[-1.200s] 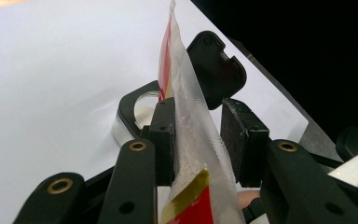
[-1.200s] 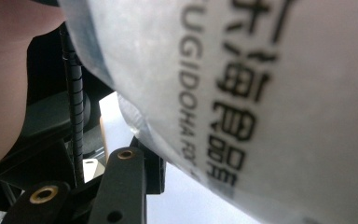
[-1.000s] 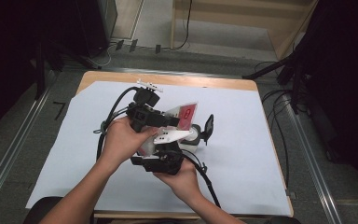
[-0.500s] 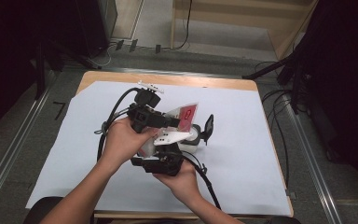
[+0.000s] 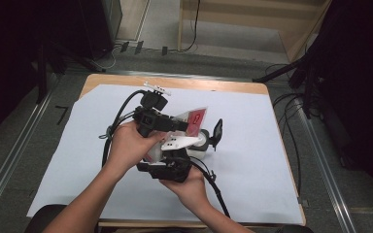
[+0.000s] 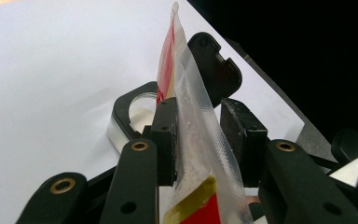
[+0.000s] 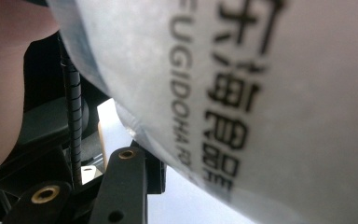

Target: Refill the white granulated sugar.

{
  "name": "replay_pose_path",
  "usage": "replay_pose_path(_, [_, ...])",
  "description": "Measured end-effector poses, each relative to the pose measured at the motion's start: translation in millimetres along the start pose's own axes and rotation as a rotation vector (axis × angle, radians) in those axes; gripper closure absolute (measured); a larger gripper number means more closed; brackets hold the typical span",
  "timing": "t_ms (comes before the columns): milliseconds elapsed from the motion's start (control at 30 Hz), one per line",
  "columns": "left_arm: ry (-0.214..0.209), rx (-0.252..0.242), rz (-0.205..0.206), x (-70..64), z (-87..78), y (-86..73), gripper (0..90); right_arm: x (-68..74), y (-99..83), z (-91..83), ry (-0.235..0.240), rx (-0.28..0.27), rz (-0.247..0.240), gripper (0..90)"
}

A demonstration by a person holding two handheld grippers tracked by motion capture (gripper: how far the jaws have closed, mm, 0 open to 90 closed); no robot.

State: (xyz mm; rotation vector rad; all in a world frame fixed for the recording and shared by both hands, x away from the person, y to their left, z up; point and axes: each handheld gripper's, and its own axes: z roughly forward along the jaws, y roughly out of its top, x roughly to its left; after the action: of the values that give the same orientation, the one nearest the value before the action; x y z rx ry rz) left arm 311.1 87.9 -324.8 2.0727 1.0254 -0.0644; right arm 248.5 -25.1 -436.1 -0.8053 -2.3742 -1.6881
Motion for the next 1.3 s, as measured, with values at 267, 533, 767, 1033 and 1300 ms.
replay_pose_path(267, [-0.002, -0.010, -0.003, 1.0, -1.2, -0.4, 67.0, -0.1, 1.8, 0.6, 0.002, 0.006, 0.005, 62.7])
replay_pose_path(533, [0.008, -0.019, 0.007, -1.8, -4.5, 0.2, 66.8, -0.2, 4.3, -0.6, 0.010, 0.003, 0.002, 62.7])
replay_pose_path(767, [0.019, -0.017, -0.002, -2.1, -3.8, 1.3, 66.6, -1.2, 4.5, 0.2, 0.036, -0.007, 0.004, 62.6])
replay_pose_path(1033, [0.019, -0.017, 0.005, -2.0, -1.9, 1.7, 67.0, -3.6, 4.4, 1.5, 0.047, -0.007, 0.021, 62.5])
replay_pose_path(1300, [0.024, -0.016, 0.015, -5.1, -1.2, 1.9, 67.3, -3.6, 3.5, 1.4, 0.045, -0.013, 0.022, 62.4])
